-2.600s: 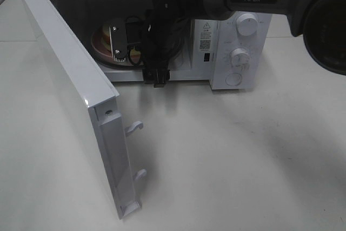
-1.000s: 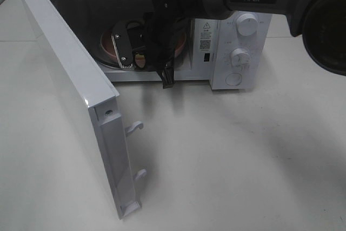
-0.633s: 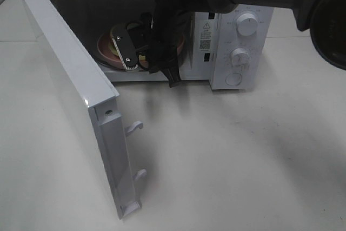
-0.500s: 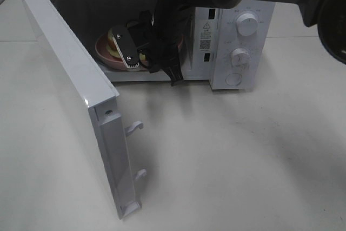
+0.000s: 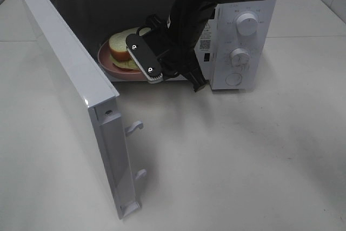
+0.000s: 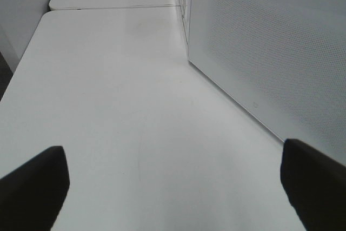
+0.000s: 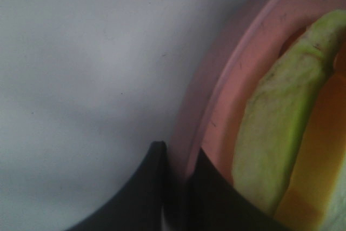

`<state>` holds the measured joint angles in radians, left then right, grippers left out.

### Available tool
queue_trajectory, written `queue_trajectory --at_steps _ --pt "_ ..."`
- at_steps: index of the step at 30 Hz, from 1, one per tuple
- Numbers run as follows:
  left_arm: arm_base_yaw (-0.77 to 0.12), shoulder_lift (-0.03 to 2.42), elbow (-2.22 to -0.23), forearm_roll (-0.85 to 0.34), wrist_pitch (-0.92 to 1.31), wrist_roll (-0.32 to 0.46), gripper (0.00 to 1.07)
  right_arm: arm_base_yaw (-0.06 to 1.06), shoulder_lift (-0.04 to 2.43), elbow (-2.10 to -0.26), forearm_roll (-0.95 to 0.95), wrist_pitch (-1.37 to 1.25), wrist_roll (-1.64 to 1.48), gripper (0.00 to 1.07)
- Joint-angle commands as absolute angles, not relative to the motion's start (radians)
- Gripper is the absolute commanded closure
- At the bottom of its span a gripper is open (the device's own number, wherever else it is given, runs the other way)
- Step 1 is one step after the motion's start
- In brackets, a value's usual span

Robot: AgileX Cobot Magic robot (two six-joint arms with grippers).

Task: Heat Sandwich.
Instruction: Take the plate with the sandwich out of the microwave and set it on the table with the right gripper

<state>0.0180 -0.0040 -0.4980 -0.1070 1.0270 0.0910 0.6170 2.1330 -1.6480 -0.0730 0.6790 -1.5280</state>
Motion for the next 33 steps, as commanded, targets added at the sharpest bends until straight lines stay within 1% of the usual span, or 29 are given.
queue_trajectory --at_steps 1,14,16,19,22,28,33 --pt "0.021 -0.032 -0.494 -0.108 1.027 0.09 0.03 0.618 2.058 -1.575 -0.07 0.613 -1.558 1.07" --pt "0.021 -0.032 -0.494 -0.108 1.027 0.09 0.03 0.62 1.893 -1.373 -0.07 0.553 -1.615 1.07" --pt "0.021 -0.032 -0.494 -0.108 1.027 0.09 0.03 0.62 1.849 -1.311 -0.07 0.534 -1.624 1.07" --pt "0.021 -0.032 -0.494 -0.108 1.027 0.09 0.03 0.62 1.82 -1.274 -0.07 0.513 -1.624 1.07" --pt "0.021 -0.032 -0.494 -0.108 1.027 0.09 0.03 0.62 1.755 -1.199 -0.07 0.478 -1.624 1.07" --pt "0.021 -0.032 -0.494 -0.108 1.027 0.09 0.03 0.62 1.686 -1.122 -0.07 0.472 -1.624 1.07" --pt "0.021 -0.032 -0.494 -0.108 1.027 0.09 0.03 0.62 1.591 -1.015 -0.066 0.474 -1.616 1.07"
